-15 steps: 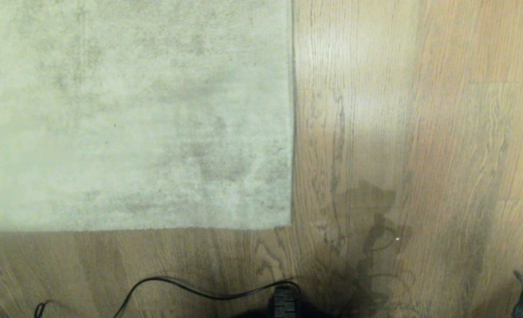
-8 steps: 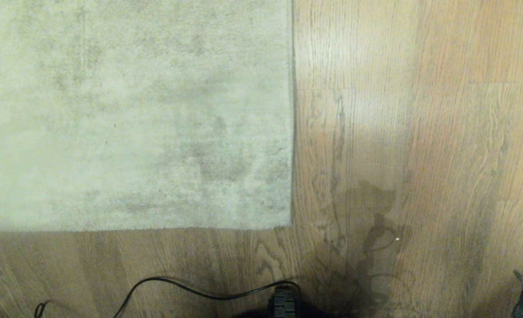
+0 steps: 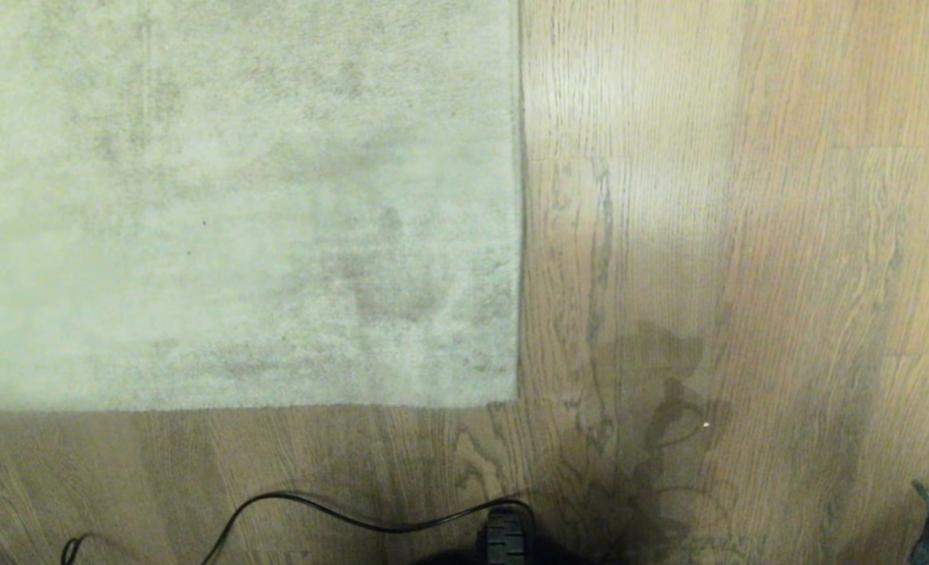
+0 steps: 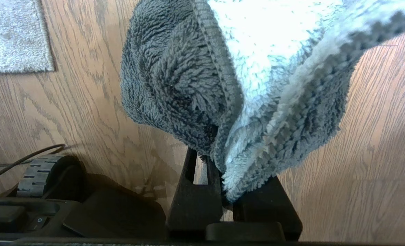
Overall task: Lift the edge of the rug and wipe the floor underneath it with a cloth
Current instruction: Put down the rag
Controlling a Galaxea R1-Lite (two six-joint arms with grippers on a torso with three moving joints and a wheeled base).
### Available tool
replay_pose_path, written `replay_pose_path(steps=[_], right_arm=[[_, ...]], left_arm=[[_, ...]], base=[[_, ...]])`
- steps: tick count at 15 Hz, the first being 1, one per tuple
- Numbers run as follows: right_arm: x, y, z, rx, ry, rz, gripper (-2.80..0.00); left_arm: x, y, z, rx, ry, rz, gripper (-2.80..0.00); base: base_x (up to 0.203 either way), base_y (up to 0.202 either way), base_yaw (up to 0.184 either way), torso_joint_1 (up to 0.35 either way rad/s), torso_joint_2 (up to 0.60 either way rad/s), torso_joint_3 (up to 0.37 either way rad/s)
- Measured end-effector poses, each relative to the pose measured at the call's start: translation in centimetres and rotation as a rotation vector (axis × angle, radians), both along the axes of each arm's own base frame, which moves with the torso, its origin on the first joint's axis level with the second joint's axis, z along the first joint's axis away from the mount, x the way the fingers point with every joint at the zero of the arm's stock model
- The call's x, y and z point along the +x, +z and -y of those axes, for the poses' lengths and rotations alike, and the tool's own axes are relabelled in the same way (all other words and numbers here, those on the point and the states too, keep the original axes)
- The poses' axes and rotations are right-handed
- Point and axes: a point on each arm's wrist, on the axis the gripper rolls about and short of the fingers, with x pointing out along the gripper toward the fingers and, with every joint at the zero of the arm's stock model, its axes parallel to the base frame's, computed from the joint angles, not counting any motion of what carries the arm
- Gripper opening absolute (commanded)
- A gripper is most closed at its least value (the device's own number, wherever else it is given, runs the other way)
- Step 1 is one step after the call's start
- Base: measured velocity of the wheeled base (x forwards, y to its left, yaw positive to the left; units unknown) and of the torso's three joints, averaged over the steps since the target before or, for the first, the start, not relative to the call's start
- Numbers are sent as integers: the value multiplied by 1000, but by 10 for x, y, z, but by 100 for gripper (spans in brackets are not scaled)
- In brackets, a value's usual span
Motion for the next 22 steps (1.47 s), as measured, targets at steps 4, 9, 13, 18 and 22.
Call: replay_pose_path(steps=[4, 9, 13, 18, 22], right_arm=[[0, 0, 0, 0, 0, 0, -280], [0, 0, 0, 0, -1, 1, -280], [0, 0, 0, 0, 0, -1, -280], [0, 0, 0, 0, -1, 0, -280], [0, 0, 0, 0, -1, 0, -280]], left_arm=[[0, 0, 0, 1, 0, 0, -280], [0, 0, 0, 5, 0, -2, -280], [0, 0, 0, 3, -1, -2, -280], [0, 0, 0, 2, 0, -1, -280], [0, 0, 0, 2, -1, -1, -280]], base=[[0, 0, 0, 0, 0, 0], [0, -55, 1, 1, 0, 1], [0, -197, 0, 2, 2, 2], [0, -192, 1, 1, 2, 3], [0, -196, 1, 2, 1, 2]])
